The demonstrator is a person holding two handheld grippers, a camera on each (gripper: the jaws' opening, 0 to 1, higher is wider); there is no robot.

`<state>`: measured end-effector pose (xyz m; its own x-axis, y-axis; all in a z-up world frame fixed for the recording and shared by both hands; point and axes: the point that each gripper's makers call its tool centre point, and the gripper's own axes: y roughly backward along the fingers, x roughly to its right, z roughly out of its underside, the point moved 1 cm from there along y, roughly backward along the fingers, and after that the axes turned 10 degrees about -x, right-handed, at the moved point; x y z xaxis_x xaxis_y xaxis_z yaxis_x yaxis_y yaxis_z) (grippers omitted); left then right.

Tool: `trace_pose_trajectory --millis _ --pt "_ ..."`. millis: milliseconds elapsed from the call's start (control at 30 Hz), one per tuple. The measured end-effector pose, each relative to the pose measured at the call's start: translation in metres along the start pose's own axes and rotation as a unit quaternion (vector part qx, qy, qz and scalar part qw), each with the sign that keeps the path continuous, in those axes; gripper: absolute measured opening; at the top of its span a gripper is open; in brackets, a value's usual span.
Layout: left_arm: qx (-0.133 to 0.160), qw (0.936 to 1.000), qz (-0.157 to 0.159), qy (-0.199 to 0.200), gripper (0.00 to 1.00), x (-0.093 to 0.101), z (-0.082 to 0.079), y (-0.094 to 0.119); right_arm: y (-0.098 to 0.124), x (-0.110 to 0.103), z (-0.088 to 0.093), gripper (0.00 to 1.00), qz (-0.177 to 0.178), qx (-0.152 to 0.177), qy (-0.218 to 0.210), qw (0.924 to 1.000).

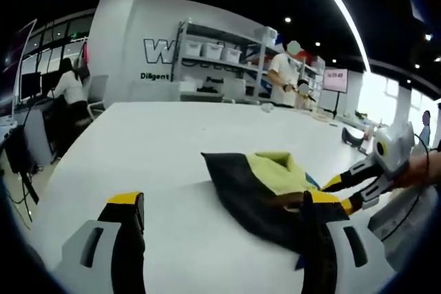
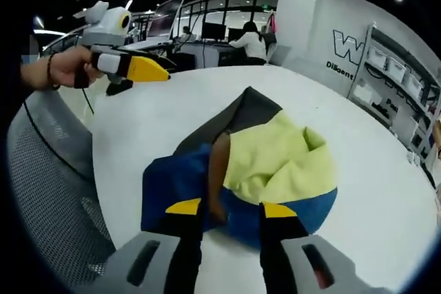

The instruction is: Fold the garment on the visible template until the final outline fits inside the template.

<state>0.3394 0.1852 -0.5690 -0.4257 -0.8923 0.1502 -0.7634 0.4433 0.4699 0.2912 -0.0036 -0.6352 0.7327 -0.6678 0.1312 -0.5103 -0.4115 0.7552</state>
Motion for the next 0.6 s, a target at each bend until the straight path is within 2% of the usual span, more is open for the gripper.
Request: trace_pose_trajectory --millis 133,200,400,600 --pt "-0.001 1.0 0.001 0.0 0.88 0.0 0.0 0.0 -0.005 -0.001 0.001 0.13 -0.003 -0.009 0.012 0.9999" --pt "-0.002 1.0 0.002 0.0 0.88 0.0 0.001 -0.001 -0.005 -0.001 0.001 0.01 -0.004 -0.011 0.012 0.9999" --pt "-0.007 1.0 0.005 -0.001 0.88 0.002 0.003 -0.002 -0.003 -0.002 0.0 0.0 -0.005 -0.013 0.018 0.9997" --pt "-0.01 0.9999 0.005 -0.003 0.87 0.002 0.004 -0.002 0.015 0.011 -0.014 0.0 0.018 0.031 -0.013 0.9993"
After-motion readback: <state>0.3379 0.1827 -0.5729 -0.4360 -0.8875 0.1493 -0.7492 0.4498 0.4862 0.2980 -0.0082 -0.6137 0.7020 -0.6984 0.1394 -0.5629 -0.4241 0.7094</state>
